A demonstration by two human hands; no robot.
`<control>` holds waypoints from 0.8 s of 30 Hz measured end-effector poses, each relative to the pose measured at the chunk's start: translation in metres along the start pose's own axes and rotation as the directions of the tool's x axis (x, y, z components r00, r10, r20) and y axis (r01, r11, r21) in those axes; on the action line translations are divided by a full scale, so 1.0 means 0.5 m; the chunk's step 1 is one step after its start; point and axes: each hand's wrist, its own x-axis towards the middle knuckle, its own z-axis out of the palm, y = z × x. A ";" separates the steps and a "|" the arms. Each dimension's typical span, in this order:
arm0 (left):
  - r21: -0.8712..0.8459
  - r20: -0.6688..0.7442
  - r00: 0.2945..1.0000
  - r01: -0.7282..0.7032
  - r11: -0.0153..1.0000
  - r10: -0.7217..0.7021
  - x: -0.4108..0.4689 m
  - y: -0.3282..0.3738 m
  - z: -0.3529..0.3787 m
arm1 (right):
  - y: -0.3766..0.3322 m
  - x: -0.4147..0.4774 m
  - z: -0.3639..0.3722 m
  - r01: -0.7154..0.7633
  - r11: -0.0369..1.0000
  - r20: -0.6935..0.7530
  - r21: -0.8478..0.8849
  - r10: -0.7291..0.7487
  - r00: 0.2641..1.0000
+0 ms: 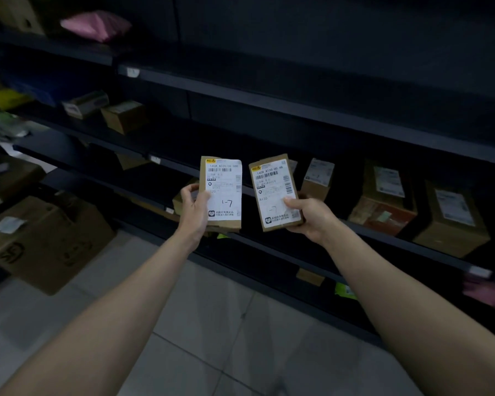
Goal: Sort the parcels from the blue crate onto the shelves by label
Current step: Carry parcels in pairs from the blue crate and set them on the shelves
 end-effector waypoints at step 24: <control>0.111 -0.013 0.998 0.067 0.992 -0.066 0.434 -0.034 0.014 | -0.114 0.388 0.153 -0.150 0.988 0.000 -0.031 0.150 0.989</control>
